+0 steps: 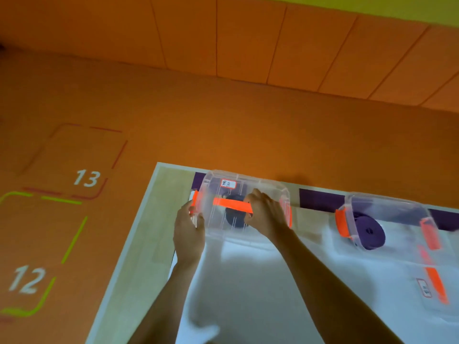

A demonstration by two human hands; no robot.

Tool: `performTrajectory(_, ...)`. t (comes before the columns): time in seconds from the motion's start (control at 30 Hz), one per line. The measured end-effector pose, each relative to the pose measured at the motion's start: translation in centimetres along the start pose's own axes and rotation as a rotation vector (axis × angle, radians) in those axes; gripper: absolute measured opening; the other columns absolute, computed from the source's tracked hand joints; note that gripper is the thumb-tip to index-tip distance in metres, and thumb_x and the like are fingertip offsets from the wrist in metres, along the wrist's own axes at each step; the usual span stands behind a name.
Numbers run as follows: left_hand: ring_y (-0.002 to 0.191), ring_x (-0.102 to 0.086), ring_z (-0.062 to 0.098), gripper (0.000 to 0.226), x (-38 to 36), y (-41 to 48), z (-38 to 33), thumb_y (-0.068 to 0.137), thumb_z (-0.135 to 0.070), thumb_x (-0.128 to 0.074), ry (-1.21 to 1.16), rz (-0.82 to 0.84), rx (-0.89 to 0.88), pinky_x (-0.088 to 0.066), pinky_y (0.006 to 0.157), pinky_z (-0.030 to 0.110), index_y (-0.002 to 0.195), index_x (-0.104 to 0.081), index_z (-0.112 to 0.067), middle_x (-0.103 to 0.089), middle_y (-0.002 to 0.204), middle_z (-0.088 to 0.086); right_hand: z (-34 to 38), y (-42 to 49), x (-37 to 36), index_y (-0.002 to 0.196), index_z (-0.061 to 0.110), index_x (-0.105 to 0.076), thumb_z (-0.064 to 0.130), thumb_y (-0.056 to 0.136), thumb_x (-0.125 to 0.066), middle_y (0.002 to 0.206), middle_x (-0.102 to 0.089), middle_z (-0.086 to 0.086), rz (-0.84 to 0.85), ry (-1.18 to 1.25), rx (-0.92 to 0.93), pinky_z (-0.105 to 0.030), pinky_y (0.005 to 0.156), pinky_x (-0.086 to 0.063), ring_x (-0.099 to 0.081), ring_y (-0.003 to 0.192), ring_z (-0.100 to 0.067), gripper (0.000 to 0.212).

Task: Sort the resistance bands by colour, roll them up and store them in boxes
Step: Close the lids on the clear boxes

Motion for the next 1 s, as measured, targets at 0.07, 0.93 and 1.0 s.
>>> performTrajectory(0.07, 0.116, -0.066, 0.026, 0.034, 0.1, 0.1, 0.6, 0.102, -0.019, -0.066, 0.016, -0.016, 0.034, -0.053, 0.095, 0.038, 0.136, -0.064, -0.014, -0.069, 0.130, 0.007, -0.3, 0.5, -0.6, 0.114, 0.015, -0.071, 0.013, 0.082, -0.076, 0.114, -0.066, -0.006, 0.013, 0.030, 0.037, -0.038, 0.083, -0.054, -0.064, 0.105, -0.028, 0.032)
performTrajectory(0.93, 0.109, -0.071, 0.013, 0.042, -3.7, 2.4, 6.0, 0.090, -0.030, -0.083, -0.560, 0.093, 0.364, -0.059, 0.092, 0.033, 0.129, -0.068, -0.032, -0.073, 0.120, -0.011, -12.7, -8.2, -6.5, 0.092, 0.010, -0.070, 0.039, 0.094, -0.074, 0.071, -0.061, -0.002, -0.566, 1.018, -0.837, -0.033, 0.060, -0.046, -0.058, 0.069, -0.026, 0.030)
performTrajectory(1.0, 0.106, -0.071, 0.017, 0.038, -3.0, 2.8, 5.7, 0.089, -0.024, -0.085, -0.477, 0.056, 0.333, -0.059, 0.092, 0.037, 0.125, -0.073, -0.024, -0.075, 0.120, -0.004, -12.5, -8.0, -5.9, 0.105, 0.000, -0.071, 0.033, 0.096, -0.073, 0.079, -0.063, -0.004, -0.604, 0.927, -0.806, -0.036, 0.067, -0.050, -0.059, 0.073, -0.025, 0.034)
Point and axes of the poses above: each hand's wrist, its own y-axis towards the middle knuckle, its own x-axis out of the back of the hand, z = x × y, the point moved 9 cm from there along y, towards the middle knuckle
